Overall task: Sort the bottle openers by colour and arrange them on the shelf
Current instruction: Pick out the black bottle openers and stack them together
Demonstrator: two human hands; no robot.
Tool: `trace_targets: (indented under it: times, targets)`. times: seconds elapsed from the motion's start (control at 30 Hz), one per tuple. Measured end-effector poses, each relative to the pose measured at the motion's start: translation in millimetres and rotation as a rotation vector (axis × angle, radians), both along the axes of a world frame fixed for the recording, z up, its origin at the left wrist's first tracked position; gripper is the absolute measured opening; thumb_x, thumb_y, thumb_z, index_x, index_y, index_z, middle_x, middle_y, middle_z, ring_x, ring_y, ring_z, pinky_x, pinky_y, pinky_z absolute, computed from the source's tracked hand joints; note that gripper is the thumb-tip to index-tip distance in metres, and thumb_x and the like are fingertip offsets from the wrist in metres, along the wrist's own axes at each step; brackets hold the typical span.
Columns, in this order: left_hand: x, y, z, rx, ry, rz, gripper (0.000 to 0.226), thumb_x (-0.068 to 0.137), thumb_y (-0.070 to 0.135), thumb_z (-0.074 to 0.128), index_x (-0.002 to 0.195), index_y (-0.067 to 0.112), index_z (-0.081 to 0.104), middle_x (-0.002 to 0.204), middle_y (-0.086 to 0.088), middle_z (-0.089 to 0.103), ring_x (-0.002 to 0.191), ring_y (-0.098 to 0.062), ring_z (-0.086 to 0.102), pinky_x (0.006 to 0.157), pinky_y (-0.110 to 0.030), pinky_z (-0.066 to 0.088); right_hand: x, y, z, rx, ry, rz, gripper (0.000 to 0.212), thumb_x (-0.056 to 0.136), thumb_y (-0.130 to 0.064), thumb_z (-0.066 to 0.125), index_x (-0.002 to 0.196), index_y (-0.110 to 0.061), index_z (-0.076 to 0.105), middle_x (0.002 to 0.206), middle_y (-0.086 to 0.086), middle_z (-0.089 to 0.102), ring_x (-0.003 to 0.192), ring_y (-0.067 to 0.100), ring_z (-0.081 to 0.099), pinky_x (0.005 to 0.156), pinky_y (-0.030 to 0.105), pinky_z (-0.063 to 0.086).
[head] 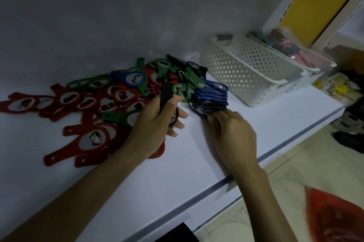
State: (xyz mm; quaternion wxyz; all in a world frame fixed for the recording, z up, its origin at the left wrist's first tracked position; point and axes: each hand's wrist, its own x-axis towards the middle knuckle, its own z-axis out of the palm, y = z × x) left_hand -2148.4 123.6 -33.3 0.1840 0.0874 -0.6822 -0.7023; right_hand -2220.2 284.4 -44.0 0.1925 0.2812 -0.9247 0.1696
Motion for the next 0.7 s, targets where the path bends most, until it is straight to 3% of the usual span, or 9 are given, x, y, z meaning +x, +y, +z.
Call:
trace_targets:
  times: [0.13,0.23,0.3,0.37,0.43,0.5,0.57,0.6,0.7]
  targets:
    - [0.4,-4.8,2.0,0.066,-0.063,-0.010,0.026,0.099,0.032,0.038,0.095,0.020,0.061,0.072,-0.001,0.072,0.056,-0.011,0.064,0.044,-0.018,0.046,3.7,-7.2,-1.5,-0.490,-0.226,-0.004,0.030,0.099,-0.031,0.042,0.075,-0.021,0.056,0.060,-0.010,0.058,0.055,0.009,0.050,0.054,0.029,0.039]
    - [-1.7,-6.0,3.5,0.160,-0.081,-0.042,0.045,0.091,0.052,0.034,0.091,0.017,0.062,0.069,-0.005,0.072,0.052,-0.014,0.063,0.042,-0.020,0.044,5.2,-13.3,10.3,-0.906,-0.466,0.165,0.040,0.098,-0.033,0.047,0.064,-0.014,0.047,0.051,-0.008,0.044,0.047,0.008,0.037,0.047,0.021,0.033]
    - [-2.7,-8.2,3.0,0.168,-0.100,-0.060,0.061,0.079,0.066,0.027,0.088,0.020,0.066,0.069,-0.004,0.072,0.053,-0.015,0.064,0.042,-0.020,0.044,5.4,-13.4,18.2,-1.056,-0.675,0.311,0.039,0.092,-0.038,0.055,0.062,-0.012,0.053,0.052,-0.003,0.042,0.048,0.010,0.035,0.046,0.021,0.032]
    - [-3.3,-11.7,1.2,0.174,-0.119,-0.119,0.070,0.074,0.073,0.020,0.090,0.026,0.070,0.077,-0.003,0.074,0.063,-0.017,0.069,0.048,-0.022,0.049,4.5,-13.8,23.9,-1.085,-0.825,0.400,0.029,0.084,-0.041,0.062,0.064,-0.019,0.063,0.051,-0.005,0.044,0.048,0.009,0.036,0.046,0.021,0.033]
    - [-1.5,-12.0,0.3,0.162,-0.138,-0.196,0.070,0.077,0.077,0.025,0.097,0.028,0.072,0.093,-0.001,0.074,0.086,-0.018,0.071,0.066,-0.027,0.055,4.9,-17.9,27.1,-1.010,-0.837,0.454,0.021,0.083,-0.033,0.067,0.069,-0.016,0.065,0.052,-0.009,0.051,0.045,0.008,0.039,0.045,0.021,0.034]
    - [0.2,-10.0,-0.8,-0.037,-0.114,-0.204,0.045,0.085,0.059,0.047,0.102,0.023,0.069,0.097,0.000,0.073,0.095,-0.013,0.067,0.078,-0.024,0.055,8.5,-25.9,28.4,-0.955,-0.797,0.473,0.020,0.080,-0.024,0.069,0.076,-0.005,0.063,0.055,-0.002,0.058,0.043,0.009,0.045,0.044,0.020,0.038]
    - [0.9,-9.3,-2.8,-0.217,-0.078,-0.183,0.012,0.089,0.027,0.061,0.097,0.021,0.066,0.088,-0.001,0.071,0.086,-0.011,0.068,0.076,-0.025,0.056,11.3,-31.9,27.8,-1.000,-0.834,0.475,0.018,0.081,-0.017,0.068,0.084,-0.001,0.062,0.055,0.004,0.059,0.044,0.012,0.053,0.045,0.019,0.043]
    - [1.2,-8.9,-3.1,-0.226,-0.079,-0.187,0.009,0.089,0.018,0.062,0.097,0.018,0.065,0.087,-0.004,0.071,0.083,-0.015,0.069,0.076,-0.031,0.057,11.4,-32.8,26.7,-1.030,-0.859,0.471,0.014,0.084,-0.015,0.066,0.087,-0.002,0.062,0.057,0.003,0.062,0.046,0.012,0.056,0.046,0.020,0.045]
    - [3.8,-8.0,0.5,-0.067,-0.108,-0.240,0.013,0.095,0.019,0.051,0.101,0.015,0.063,0.085,-0.004,0.073,0.073,-0.020,0.071,0.063,-0.027,0.058,7.1,-24.6,18.8,-0.985,-0.724,0.277,0.011,0.093,-0.019,0.059,0.100,-0.013,0.065,0.073,0.000,0.069,0.065,0.013,0.065,0.058,0.027,0.052]
